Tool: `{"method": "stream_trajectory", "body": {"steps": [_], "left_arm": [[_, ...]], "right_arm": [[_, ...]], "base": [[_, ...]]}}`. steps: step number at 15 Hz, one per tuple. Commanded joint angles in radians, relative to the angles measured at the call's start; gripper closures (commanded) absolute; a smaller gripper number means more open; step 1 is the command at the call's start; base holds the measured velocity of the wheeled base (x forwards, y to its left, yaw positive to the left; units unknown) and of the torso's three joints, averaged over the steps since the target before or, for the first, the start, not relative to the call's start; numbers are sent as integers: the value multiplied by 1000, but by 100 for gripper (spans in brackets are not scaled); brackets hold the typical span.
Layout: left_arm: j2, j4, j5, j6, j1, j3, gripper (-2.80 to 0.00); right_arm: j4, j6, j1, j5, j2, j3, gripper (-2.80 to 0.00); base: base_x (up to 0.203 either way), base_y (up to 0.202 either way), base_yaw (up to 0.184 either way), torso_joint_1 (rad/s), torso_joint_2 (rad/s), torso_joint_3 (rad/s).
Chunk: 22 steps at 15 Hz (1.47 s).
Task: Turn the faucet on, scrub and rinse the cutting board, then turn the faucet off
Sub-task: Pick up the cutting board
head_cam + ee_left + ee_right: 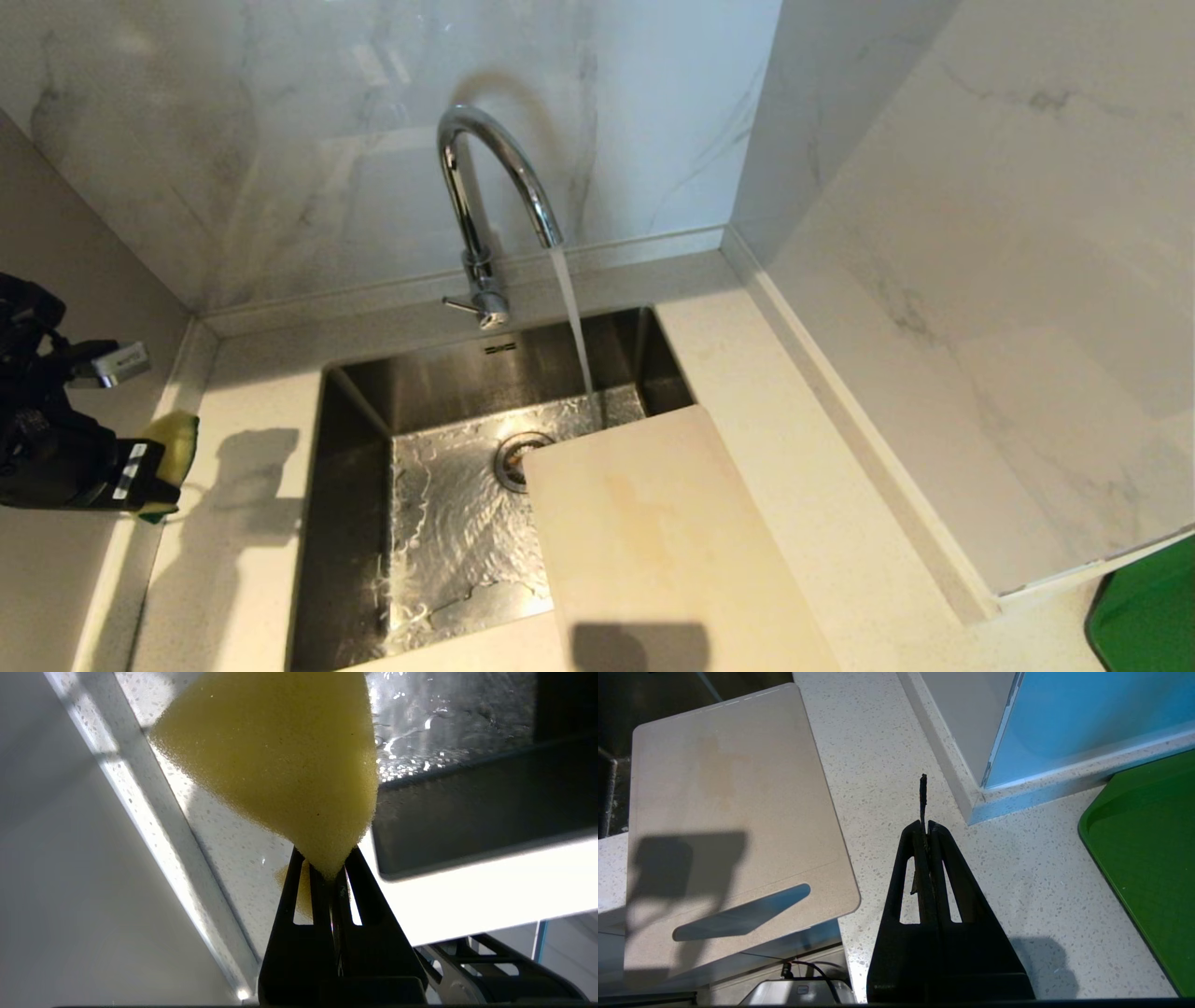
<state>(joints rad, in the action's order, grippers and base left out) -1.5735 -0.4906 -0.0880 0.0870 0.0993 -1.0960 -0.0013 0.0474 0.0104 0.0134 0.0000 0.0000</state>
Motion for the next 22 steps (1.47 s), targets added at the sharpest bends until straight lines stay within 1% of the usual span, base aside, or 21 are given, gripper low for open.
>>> {"method": "stream_trajectory", "body": {"steps": [1, 5, 7, 11, 12, 14, 16, 19, 22], "left_arm": [[99, -7, 0, 5, -29, 26, 0], [197, 17, 4, 7, -41, 100, 0], [256, 76, 4, 8, -47, 175, 0], [403, 243, 17, 12, -113, 429, 0], [451, 290, 20, 10, -122, 496, 0], [534, 342, 22, 7, -128, 589, 0], [601, 357, 18, 3, -130, 654, 0], [709, 375, -9, 3, -134, 751, 0], [855, 382, -18, 3, -137, 872, 0]], "right_arm": [[0, 0, 0, 0, -2, 2, 0], [0, 0, 0, 0, -2, 2, 0], [0, 0, 0, 0, -2, 2, 0], [0, 0, 0, 0, -2, 2, 0], [0, 0, 0, 0, -2, 2, 0], [0, 0, 0, 0, -2, 2, 0], [0, 0, 0, 0, -2, 2, 0], [0, 0, 0, 0, -2, 2, 0], [0, 0, 0, 0, -2, 2, 0]], "base": [[0, 0, 0, 0, 0, 0], [0, 0, 0, 0, 0, 0], [0, 0, 0, 0, 0, 0], [0, 0, 0, 0, 0, 0], [0, 0, 0, 0, 0, 0], [0, 0, 0, 0, 0, 0], [0, 0, 0, 0, 0, 0], [0, 0, 0, 0, 0, 0], [0, 0, 0, 0, 0, 0]]}}
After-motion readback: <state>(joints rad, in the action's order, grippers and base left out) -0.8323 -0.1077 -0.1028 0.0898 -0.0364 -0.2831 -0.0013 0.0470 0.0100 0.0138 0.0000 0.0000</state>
